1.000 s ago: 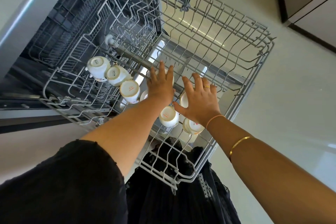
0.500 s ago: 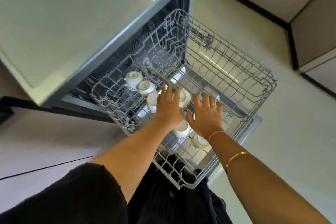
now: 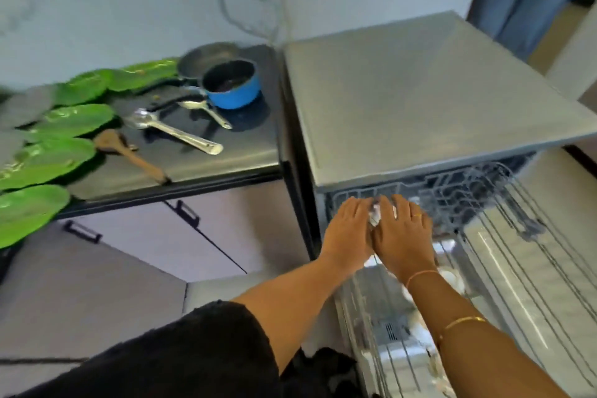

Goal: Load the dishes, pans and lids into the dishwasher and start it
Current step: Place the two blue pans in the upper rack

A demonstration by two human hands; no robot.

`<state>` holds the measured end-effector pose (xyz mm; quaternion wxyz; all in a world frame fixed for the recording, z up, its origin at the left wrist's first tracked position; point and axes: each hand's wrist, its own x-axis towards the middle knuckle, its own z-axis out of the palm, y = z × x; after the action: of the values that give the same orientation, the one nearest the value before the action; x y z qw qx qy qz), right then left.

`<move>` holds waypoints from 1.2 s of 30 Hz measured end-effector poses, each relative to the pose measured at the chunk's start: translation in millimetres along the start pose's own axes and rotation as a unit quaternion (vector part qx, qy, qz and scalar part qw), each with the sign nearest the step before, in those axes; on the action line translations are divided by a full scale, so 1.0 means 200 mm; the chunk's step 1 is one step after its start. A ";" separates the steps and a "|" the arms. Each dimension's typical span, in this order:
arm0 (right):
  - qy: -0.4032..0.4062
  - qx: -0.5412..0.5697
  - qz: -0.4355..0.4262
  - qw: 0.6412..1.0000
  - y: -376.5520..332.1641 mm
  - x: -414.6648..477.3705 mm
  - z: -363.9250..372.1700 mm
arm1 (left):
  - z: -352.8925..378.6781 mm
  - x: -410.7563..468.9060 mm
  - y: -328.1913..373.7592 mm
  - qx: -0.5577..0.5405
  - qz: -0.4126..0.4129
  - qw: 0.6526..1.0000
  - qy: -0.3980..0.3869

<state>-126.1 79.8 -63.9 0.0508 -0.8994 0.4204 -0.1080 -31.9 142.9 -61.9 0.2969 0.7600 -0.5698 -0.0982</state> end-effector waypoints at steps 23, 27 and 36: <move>0.025 0.387 0.019 0.921 -1.82 0.89 0.02 | -1.41 0.05 -1.35 0.047 -0.225 0.946 0.227; -0.059 0.598 0.234 0.765 -1.99 1.14 0.01 | -1.48 0.13 -1.46 0.034 -0.256 0.937 0.237; -0.218 0.767 0.341 0.497 -2.14 1.49 0.15 | -1.64 0.44 -1.76 0.053 -0.339 0.902 0.262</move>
<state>386.8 125.5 29.7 0.8439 -0.2882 0.4220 -0.1633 441.5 234.1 21.4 0.3436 0.9200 -0.1842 0.0400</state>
